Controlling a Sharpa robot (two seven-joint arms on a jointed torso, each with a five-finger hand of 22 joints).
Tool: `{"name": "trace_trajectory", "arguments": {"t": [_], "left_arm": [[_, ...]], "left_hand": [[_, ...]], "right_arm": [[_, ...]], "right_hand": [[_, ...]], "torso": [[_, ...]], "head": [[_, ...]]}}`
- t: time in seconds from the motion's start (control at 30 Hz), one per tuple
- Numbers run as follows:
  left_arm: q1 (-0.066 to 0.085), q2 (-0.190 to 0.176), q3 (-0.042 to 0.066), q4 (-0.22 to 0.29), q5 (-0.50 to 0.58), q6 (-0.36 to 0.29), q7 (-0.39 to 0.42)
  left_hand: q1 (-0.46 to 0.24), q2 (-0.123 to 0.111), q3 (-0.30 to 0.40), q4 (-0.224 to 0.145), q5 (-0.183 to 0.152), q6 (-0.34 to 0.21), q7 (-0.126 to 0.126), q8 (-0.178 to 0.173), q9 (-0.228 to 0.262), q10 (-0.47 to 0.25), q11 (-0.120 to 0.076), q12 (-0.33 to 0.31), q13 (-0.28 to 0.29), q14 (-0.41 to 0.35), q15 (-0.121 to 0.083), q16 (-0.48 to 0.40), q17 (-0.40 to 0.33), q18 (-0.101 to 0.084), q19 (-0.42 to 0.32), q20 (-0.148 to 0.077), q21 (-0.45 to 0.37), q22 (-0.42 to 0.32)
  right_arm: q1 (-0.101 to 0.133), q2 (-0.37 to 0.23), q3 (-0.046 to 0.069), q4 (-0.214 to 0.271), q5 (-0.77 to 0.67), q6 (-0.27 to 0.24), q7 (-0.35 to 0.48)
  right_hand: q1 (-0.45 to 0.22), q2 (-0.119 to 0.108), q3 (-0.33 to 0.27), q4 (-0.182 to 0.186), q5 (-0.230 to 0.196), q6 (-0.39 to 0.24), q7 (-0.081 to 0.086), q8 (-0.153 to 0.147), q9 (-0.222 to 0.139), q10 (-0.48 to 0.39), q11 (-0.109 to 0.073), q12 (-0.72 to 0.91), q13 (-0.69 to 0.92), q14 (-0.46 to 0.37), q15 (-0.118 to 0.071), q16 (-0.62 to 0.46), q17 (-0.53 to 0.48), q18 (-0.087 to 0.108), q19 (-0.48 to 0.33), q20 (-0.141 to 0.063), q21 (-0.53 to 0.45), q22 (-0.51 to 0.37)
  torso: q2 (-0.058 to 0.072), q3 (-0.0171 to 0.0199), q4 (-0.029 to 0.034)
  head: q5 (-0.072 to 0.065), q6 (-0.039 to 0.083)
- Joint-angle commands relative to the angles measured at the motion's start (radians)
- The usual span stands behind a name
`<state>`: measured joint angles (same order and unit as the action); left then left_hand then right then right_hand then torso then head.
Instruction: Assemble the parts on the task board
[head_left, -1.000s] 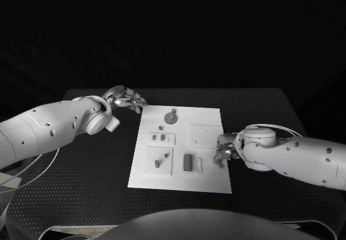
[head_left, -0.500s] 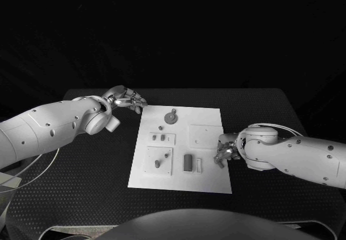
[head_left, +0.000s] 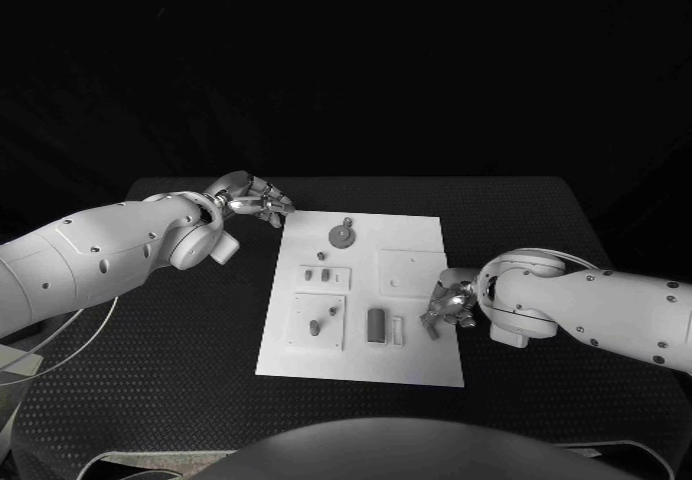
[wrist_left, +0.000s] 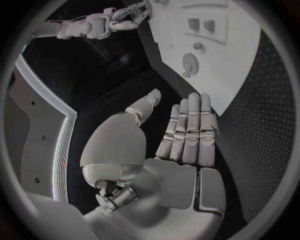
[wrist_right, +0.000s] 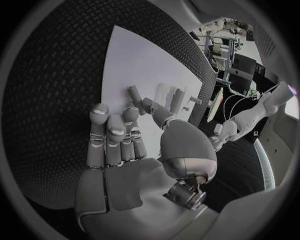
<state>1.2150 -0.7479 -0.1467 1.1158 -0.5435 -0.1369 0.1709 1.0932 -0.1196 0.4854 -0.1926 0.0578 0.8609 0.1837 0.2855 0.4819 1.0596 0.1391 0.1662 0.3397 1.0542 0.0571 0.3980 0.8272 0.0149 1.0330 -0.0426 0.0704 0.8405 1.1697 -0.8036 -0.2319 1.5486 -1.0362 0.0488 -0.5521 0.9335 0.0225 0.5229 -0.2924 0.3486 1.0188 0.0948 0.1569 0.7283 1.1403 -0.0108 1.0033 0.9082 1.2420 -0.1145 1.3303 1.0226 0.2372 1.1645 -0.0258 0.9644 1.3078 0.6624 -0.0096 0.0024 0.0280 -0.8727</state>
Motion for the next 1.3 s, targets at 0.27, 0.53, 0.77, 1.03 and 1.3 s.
{"name": "trace_trajectory", "arguments": {"t": [0.27, 0.53, 0.77, 1.03, 1.3], "left_arm": [[0.001, 0.001, 0.0, 0.002, -0.003, 0.014, 0.003], [0.001, 0.002, 0.001, 0.004, -0.003, 0.012, 0.002], [0.001, 0.001, 0.001, 0.005, -0.003, 0.011, 0.001], [0.001, 0.003, 0.001, 0.004, -0.003, 0.012, 0.001], [0.001, 0.003, 0.001, 0.003, -0.003, 0.013, 0.001]], "left_hand": [[-0.007, 0.003, 0.001, 0.005, 0.006, -0.008, -0.002, 0.007, -0.002, -0.009, 0.001, 0.004, 0.001, 0.007, 0.001, -0.008, 0.003, -0.001, -0.006, 0.002, 0.001, -0.001], [-0.007, 0.002, 0.001, 0.005, 0.006, -0.008, -0.002, 0.007, -0.002, -0.009, 0.001, 0.005, 0.001, 0.007, 0.001, -0.008, 0.003, -0.001, -0.006, 0.002, 0.001, -0.001], [-0.007, 0.002, 0.001, 0.005, 0.006, -0.008, -0.002, 0.007, -0.002, -0.01, 0.001, 0.005, 0.001, 0.008, 0.001, -0.009, 0.004, -0.001, -0.006, 0.002, 0.001, -0.001], [-0.007, 0.002, 0.001, 0.005, 0.006, -0.008, -0.002, 0.007, -0.002, -0.01, 0.001, 0.006, 0.001, 0.008, 0.001, -0.01, 0.005, -0.001, -0.006, 0.002, 0.001, -0.001], [-0.007, 0.002, 0.001, 0.006, 0.006, -0.008, -0.002, 0.007, -0.003, -0.011, 0.001, 0.007, 0.002, 0.008, 0.001, -0.011, 0.006, -0.001, -0.006, 0.002, 0.001, -0.002]], "right_arm": [[0.007, 0.012, 0.0, 0.013, 0.295, -0.058, -0.008], [0.007, 0.023, -0.001, -0.001, 0.358, -0.088, -0.02], [0.005, 0.042, -0.004, -0.009, 0.376, -0.126, -0.014], [0.002, 0.052, -0.008, -0.019, 0.374, -0.117, -0.016], [-0.002, 0.051, -0.014, -0.021, 0.359, -0.086, -0.02]], "right_hand": [[-0.025, -0.008, -0.007, 0.002, 0.005, 0.006, 0.002, 0.007, 0.007, 0.007, -0.004, 0.003, -0.002, 0.01, -0.005, -0.002, 0.001, 0.025, 0.01, -0.003, 0.002, 0.012], [-0.036, -0.016, -0.007, 0.004, 0.005, 0.008, 0.002, 0.008, 0.006, 0.008, -0.005, 0.003, -0.003, 0.011, -0.006, -0.003, 0.001, 0.025, 0.013, -0.004, 0.001, 0.011], [-0.084, -0.047, -0.006, 0.023, 0.006, 0.006, 0.003, 0.007, 0.0, 0.008, -0.004, 0.001, -0.006, 0.011, -0.006, -0.007, 0.0, 0.025, 0.017, -0.005, -0.004, 0.007], [-0.084, -0.047, -0.006, 0.023, 0.006, 0.006, 0.003, 0.007, 0.0, 0.008, -0.004, 0.001, -0.006, 0.011, -0.006, -0.007, 0.0, 0.025, 0.017, -0.005, -0.004, 0.007], [-0.084, -0.047, -0.006, 0.023, 0.006, 0.006, 0.003, 0.007, 0.0, 0.008, -0.004, 0.001, -0.006, 0.011, -0.006, -0.007, 0.0, 0.025, 0.017, -0.005, -0.004, 0.007]], "torso": [[0.0, -0.0005, 0.0003], [0.0, -0.002, -0.001], [0.0, 0.0011, 0.0001], [0.0, 0.0004, -0.0008], [0.0, 0.0002, -0.0006]], "head": [[0.0, 0.0], [-0.004, 0.0], [-0.003, 0.0], [-0.003, 0.0], [-0.005, 0.0]]}}
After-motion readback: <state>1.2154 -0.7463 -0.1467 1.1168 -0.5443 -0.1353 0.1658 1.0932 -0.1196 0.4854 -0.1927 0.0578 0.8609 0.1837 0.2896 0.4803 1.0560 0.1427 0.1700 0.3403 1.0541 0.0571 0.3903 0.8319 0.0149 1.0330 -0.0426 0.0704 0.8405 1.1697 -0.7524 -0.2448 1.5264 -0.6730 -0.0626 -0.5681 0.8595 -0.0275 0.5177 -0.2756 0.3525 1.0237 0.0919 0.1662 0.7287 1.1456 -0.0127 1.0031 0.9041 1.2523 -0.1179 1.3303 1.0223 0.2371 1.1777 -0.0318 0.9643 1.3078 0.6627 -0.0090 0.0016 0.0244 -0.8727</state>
